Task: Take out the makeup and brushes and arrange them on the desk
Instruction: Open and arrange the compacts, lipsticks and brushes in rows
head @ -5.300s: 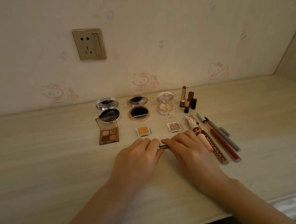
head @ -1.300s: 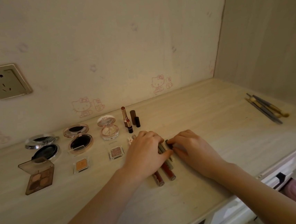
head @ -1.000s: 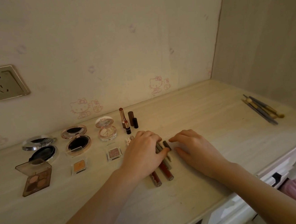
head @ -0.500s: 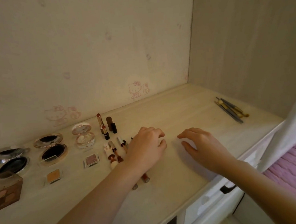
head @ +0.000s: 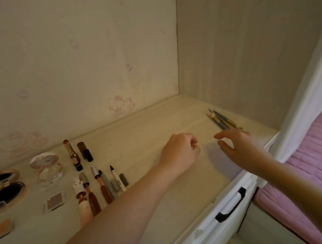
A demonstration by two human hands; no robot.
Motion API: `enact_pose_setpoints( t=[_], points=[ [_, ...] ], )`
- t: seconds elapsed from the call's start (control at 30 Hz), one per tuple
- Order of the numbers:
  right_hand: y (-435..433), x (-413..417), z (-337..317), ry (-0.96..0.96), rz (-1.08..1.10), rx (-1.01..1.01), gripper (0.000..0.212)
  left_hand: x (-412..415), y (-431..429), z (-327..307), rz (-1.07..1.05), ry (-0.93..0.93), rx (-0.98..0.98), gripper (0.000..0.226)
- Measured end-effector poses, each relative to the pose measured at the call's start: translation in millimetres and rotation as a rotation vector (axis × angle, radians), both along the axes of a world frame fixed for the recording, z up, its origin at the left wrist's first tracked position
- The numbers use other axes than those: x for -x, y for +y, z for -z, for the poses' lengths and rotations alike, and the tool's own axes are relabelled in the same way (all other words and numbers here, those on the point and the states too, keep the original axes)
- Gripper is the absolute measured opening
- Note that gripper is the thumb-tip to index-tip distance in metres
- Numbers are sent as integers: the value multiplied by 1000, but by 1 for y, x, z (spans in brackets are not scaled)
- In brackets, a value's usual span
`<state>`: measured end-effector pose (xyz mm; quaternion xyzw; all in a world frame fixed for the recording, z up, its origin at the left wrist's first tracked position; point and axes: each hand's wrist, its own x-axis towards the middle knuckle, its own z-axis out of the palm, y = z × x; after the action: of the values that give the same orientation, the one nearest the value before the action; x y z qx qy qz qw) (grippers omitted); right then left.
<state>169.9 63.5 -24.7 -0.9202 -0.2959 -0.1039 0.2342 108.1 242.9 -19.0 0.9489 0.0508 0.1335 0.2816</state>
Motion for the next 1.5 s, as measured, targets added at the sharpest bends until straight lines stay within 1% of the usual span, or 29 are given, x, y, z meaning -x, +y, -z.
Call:
enact_pose_setpoints(
  t=[0.1,0.3,0.5,0.63,0.8,0.9,0.97,1.03,1.17,1.27,1.37,1.43,1.5],
  points=[
    [-11,-32,0,19,95,-79,24,-28,-15,6,11,-7,28,30],
    [-25,-95,5,127,230,-84,24,-88,-37,17,55,18,-26,37],
    [-21,-135,-1,213,287,-114,28,-132,-47,25,70,30,-104,36],
    [-13,-150,-2,225,287,-93,30,-145,-51,31,76,23,-161,33],
    [-5,-161,2,244,277,-96,30,-152,-50,34,87,-1,-201,34],
    [-2,-163,4,243,280,-91,34,-152,-49,33,87,-12,-219,33],
    [-2,-161,5,266,282,-70,38,-150,-47,31,79,-30,-240,27],
    [-2,-159,7,292,285,-59,38,-147,-42,28,50,-43,-252,19],
    [-4,-150,6,316,281,-28,34,-144,-28,22,-12,18,-243,18],
    [-5,-140,2,344,269,3,40,-140,-18,18,-57,54,-196,18],
    [-6,-132,-6,427,267,-32,44,-135,-10,12,-110,100,-212,16],
    [-8,-130,-12,448,274,-25,45,-134,-6,8,-142,141,-224,21],
    [-10,-129,-17,450,282,-44,38,-135,-3,4,-165,166,-206,16]
  ],
)
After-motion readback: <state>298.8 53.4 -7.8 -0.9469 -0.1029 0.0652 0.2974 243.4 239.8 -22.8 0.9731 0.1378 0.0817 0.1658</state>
